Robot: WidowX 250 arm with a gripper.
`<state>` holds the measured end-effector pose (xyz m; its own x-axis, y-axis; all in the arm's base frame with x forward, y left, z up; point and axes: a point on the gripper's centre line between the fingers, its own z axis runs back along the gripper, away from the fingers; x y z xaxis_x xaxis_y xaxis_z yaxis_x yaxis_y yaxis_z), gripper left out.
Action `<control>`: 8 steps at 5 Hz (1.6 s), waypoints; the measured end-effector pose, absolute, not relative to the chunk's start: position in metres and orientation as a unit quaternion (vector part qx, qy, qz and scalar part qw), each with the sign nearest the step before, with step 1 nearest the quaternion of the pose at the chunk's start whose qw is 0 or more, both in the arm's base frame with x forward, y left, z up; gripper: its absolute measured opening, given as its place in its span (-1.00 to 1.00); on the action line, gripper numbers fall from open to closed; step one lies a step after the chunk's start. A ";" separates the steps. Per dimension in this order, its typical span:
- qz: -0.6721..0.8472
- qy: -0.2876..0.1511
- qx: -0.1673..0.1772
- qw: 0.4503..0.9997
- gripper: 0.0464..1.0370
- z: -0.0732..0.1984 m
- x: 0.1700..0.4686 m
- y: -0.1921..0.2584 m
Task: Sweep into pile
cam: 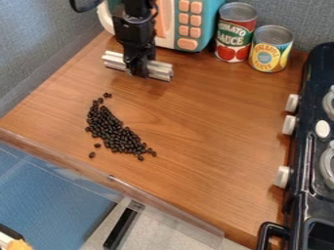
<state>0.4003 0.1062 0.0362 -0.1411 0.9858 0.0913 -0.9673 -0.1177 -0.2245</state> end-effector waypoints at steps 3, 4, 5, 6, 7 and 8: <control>0.738 -0.100 -0.015 0.667 -0.33 0.015 0.365 0.110; 0.738 -0.092 -0.015 0.669 -0.33 0.015 0.354 0.109; 0.743 -0.079 -0.011 0.665 -0.33 0.016 0.340 0.108; 0.754 -0.071 -0.016 0.653 -0.33 0.019 0.329 0.111; 0.758 -0.065 -0.010 0.649 -0.33 0.019 0.317 0.110; 0.760 -0.064 -0.006 0.647 -0.33 0.018 0.309 0.110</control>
